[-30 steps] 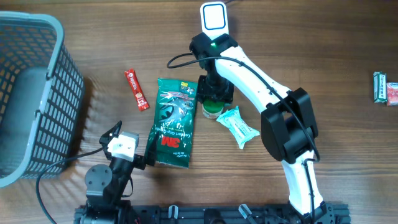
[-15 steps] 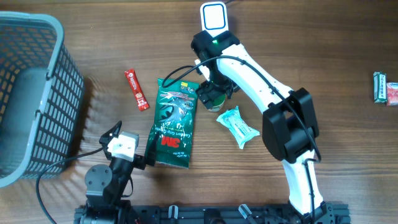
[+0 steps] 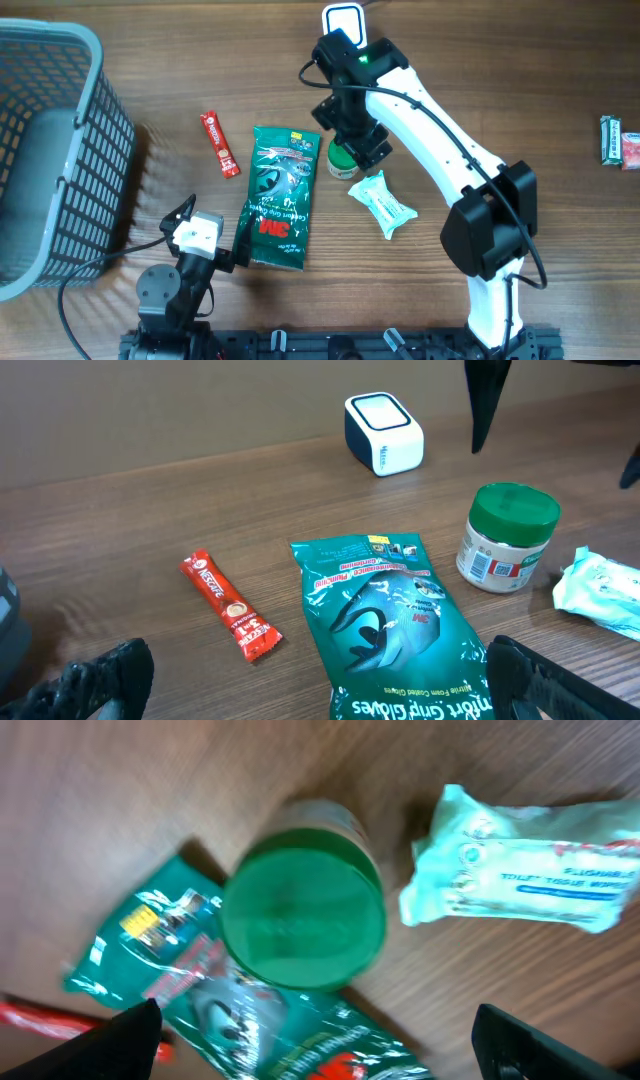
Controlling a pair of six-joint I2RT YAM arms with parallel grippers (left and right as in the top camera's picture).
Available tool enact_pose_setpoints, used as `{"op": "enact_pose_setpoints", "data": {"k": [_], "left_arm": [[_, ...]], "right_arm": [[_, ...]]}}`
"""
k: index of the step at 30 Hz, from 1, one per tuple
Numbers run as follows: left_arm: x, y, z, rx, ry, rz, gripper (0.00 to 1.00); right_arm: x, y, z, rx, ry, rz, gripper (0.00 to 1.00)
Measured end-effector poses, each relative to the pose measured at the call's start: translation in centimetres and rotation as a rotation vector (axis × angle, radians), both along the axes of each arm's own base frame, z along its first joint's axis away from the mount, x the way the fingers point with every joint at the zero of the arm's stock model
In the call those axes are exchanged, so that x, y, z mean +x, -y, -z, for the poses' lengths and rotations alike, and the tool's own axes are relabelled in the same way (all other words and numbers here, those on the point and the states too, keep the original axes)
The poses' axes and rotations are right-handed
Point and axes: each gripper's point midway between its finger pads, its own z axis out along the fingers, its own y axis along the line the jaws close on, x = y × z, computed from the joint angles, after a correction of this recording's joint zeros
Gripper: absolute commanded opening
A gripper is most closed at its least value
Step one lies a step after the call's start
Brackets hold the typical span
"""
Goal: Scan the item barcode
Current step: 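Lift the green-capped jar up toward the scanner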
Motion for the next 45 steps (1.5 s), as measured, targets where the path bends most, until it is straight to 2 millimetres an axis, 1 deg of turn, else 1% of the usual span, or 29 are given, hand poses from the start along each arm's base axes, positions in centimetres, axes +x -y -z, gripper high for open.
{"op": "enact_pose_setpoints", "data": {"k": [3, 5, 7, 8, 11, 14, 19, 21, 22, 24, 25, 26, 27, 29, 30, 34, 35, 36, 37, 38, 39, 41, 42, 44, 45], "left_arm": [[0.0, 0.0, 0.0, 0.000, 0.000, 0.000, 1.00], [0.0, 0.0, 0.0, 0.000, 0.000, 0.000, 1.00], [0.0, 0.0, 0.0, 0.000, 0.000, 0.000, 1.00], [0.0, 0.0, 0.0, 0.000, 0.000, 0.000, 1.00], [0.0, 0.0, 0.0, 0.000, 0.000, 0.000, 1.00], [0.0, 0.0, 0.0, 0.000, 0.000, 0.000, 1.00], [0.0, 0.0, 0.0, 0.000, 0.000, 0.000, 1.00], [0.0, 0.0, 0.0, 0.000, 0.000, 0.000, 1.00], [0.0, 0.0, 0.0, 0.000, 0.000, 0.000, 1.00], [0.0, 0.0, 0.0, 0.000, 0.000, 0.000, 1.00], [0.0, 0.0, 0.0, 0.000, 0.000, 0.000, 1.00], [0.0, 0.0, 0.0, 0.000, 0.000, 0.000, 1.00], [0.0, 0.0, 0.0, 0.000, 0.000, 0.000, 1.00], [0.0, 0.0, 0.0, 0.000, 0.000, 0.000, 1.00], [0.0, 0.0, 0.0, 0.000, 0.000, 0.000, 1.00], [0.0, 0.0, 0.0, 0.000, 0.000, 0.000, 1.00], [0.0, 0.0, 0.0, 0.000, 0.000, 0.000, 1.00], [0.0, 0.0, 0.0, 0.000, 0.000, 0.000, 1.00], [0.0, 0.0, 0.0, 0.000, 0.000, 0.000, 1.00], [0.0, 0.0, 0.0, 0.000, 0.000, 0.000, 1.00], [0.0, 0.0, 0.0, 0.000, 0.000, 0.000, 1.00], [0.0, 0.0, 0.0, 0.000, 0.000, 0.000, 1.00], [0.0, 0.0, 0.0, 0.000, 0.000, 0.000, 1.00], [0.0, 0.0, 0.0, 0.000, 0.000, 0.000, 1.00], [0.0, 0.0, 0.0, 0.000, 0.000, 0.000, 1.00]], "right_arm": [[0.1, 0.1, 0.1, -0.008, 0.000, 0.054, 1.00], [0.3, 0.1, 0.6, -0.013, -0.006, 0.073, 1.00], [0.9, -0.3, 1.6, -0.010, -0.001, 0.071, 1.00], [1.4, -0.8, 2.5, -0.001, 0.000, 0.061, 1.00], [1.7, -1.2, 4.4, -0.002, -0.021, 0.049, 1.00], [1.9, -1.4, 5.5, -0.002, -0.020, 0.041, 1.00], [1.5, -1.1, 8.3, -0.030, -0.063, 0.036, 1.00], [1.3, -1.0, 8.9, -0.033, -0.066, 0.036, 1.00], [1.3, -1.0, 9.3, -0.032, -0.064, 0.036, 0.98], [1.2, -0.9, 10.3, -0.031, -0.062, 0.017, 0.86], [1.1, -0.8, 10.8, -0.034, -0.062, -0.001, 0.84], [1.3, -1.0, 10.9, -0.023, -0.050, -0.025, 0.81], [1.3, -1.0, 10.9, -0.020, -0.046, -0.042, 0.73], [1.3, -1.0, 10.9, -0.018, -0.036, -0.128, 0.67], [1.3, -1.0, 10.9, -0.016, -0.032, -0.178, 0.66], [1.0, -1.4, 10.8, 0.017, -0.027, -0.394, 0.64], [0.9, -1.6, 10.8, 0.037, -0.027, -0.442, 0.64], [0.6, -2.2, 10.6, 0.082, -0.029, -0.530, 0.61], [0.4, -2.6, 10.5, 0.120, -0.030, -0.583, 0.61], [0.0, -3.0, 10.4, 0.156, -0.037, -0.631, 0.61], [-1.3, -3.2, 10.0, 0.215, -0.078, -0.701, 0.61], [-2.6, -3.3, 9.8, 0.270, -0.123, -0.759, 0.61], [-3.5, -3.3, 9.3, 0.338, -0.153, -0.803, 0.61], [-3.9, -3.1, 8.6, 0.434, -0.162, -0.841, 0.61], [-4.0, -2.5, 8.2, 0.468, -0.175, -0.846, 0.61]]}}
